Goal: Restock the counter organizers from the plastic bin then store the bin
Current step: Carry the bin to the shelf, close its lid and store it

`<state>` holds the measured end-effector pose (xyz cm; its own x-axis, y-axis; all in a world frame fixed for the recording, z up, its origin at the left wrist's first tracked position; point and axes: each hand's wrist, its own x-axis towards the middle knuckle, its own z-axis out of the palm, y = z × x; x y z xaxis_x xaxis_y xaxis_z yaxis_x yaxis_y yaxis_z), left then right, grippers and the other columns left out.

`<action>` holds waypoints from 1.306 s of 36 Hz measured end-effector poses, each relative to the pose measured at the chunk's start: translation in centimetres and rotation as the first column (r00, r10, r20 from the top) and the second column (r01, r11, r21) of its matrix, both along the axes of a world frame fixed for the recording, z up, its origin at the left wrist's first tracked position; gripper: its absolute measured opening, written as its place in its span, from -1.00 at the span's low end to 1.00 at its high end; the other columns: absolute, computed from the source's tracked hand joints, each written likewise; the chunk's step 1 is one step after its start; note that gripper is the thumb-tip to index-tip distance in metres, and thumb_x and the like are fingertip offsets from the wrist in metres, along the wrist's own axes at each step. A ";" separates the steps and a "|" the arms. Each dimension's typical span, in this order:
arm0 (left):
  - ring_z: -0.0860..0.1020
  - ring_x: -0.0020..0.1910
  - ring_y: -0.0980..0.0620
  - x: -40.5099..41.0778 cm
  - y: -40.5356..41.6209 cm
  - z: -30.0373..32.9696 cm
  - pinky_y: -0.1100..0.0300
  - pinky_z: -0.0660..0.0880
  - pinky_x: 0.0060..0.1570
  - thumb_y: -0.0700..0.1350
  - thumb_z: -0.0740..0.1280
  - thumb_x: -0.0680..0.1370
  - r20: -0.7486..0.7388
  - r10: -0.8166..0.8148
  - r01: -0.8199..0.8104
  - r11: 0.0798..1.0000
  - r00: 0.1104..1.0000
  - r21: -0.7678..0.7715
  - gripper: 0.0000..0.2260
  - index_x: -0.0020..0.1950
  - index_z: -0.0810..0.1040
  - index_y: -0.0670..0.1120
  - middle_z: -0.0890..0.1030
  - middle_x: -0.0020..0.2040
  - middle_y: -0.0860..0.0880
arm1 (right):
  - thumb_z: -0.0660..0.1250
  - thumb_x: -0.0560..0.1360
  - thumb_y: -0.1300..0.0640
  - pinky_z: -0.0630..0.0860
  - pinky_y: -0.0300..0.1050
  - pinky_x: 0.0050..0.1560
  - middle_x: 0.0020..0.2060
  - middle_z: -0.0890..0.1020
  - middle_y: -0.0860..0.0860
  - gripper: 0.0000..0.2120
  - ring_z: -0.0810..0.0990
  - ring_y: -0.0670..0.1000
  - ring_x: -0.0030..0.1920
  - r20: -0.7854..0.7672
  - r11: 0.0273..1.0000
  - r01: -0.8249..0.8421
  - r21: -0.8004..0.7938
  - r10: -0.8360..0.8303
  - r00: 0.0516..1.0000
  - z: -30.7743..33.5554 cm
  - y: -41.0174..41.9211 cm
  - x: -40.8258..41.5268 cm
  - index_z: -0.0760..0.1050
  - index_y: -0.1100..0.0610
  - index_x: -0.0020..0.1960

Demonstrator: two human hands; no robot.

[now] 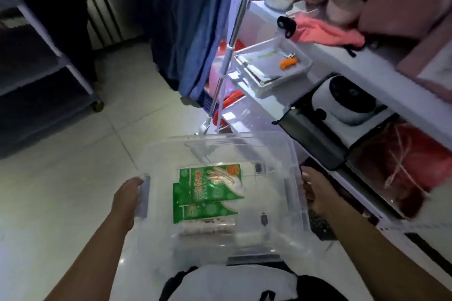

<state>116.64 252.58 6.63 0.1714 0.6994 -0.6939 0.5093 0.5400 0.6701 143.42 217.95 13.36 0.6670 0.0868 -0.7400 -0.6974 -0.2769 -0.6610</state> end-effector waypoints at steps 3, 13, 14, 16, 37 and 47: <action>0.57 0.13 -0.21 4.3 3.6 0.2 -0.08 0.50 0.13 0.00 0.33 0.55 -0.005 -0.160 0.160 0.985 0.987 0.057 -0.76 0.12 0.61 -0.11 0.59 0.17 -0.17 | 0.32 0.55 0.03 0.35 -0.30 -0.65 -0.63 0.47 -0.01 -0.58 0.44 -0.05 -0.68 0.004 0.990 0.138 -0.018 -0.138 0.990 0.6 0.3 -1.4 0.54 0.06 -0.48; 0.56 0.21 -0.20 14.1 7.1 0.2 -0.16 0.50 0.21 -0.05 0.34 0.50 0.001 -0.383 0.383 0.923 0.924 0.037 -0.70 0.20 0.64 -0.08 0.61 0.20 -0.14 | 0.29 0.56 0.01 0.53 0.01 -0.08 -0.03 0.61 0.14 -0.73 0.58 0.16 -0.11 -0.056 0.906 0.408 -0.113 -0.416 0.908 -2.7 -0.5 -2.3 0.58 0.22 0.04; 0.56 0.20 -0.21 14.8 7.3 -0.3 -0.15 0.51 0.20 -0.04 0.33 0.50 -0.011 -0.402 0.402 0.915 0.916 0.045 -0.71 0.19 0.64 -0.07 0.61 0.20 -0.14 | 0.29 0.56 0.01 0.53 0.01 -0.08 -0.02 0.61 0.14 -0.73 0.58 0.15 -0.11 -0.071 0.901 0.417 -0.121 -0.427 0.902 -3.2 -0.4 -2.4 0.57 0.22 0.03; 0.58 0.11 -0.18 16.2 7.6 -1.3 -0.13 0.53 0.16 -0.06 0.33 0.50 -0.036 -0.438 0.439 0.897 0.898 0.057 -0.76 0.13 0.65 -0.04 0.62 0.16 -0.14 | 0.33 0.54 -0.01 0.56 0.03 -0.08 -0.03 0.62 0.13 -0.76 0.59 0.13 -0.14 -0.097 0.879 0.459 -0.127 -0.472 0.876 -4.4 -0.3 -2.5 0.58 0.17 0.00; 0.62 -0.16 -0.20 25.0 15.7 -19.4 -0.11 0.60 -0.01 -0.14 0.30 0.46 -0.262 -0.825 0.860 0.509 0.501 0.041 -0.81 -0.33 0.63 0.01 0.67 -0.23 -0.10 | 0.30 0.57 0.03 0.42 0.04 0.06 0.04 0.56 0.17 -0.72 0.52 0.17 0.01 -0.166 0.467 0.818 -0.336 -0.884 0.437 -18.5 8.8 -14.3 0.55 0.21 0.16; 0.56 -0.17 -0.17 26.3 16.2 -33.9 -0.10 0.57 -0.05 -0.17 0.34 0.48 -0.248 -0.904 0.928 0.369 0.348 -0.045 -0.87 -0.01 0.63 -0.14 0.63 -0.10 -0.17 | 0.39 0.50 0.12 0.43 -0.09 -0.15 -0.09 0.56 0.12 -0.73 0.51 0.08 -0.16 -0.050 0.353 0.807 -0.473 -0.926 0.375 -33.2 12.4 -17.0 0.59 0.29 0.09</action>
<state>142.96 268.77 -27.28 0.6173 0.2521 -0.7453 0.7668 -0.4047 0.4982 126.47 230.33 -19.85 -0.0169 -0.6881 -0.7255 -0.7862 0.4574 -0.4155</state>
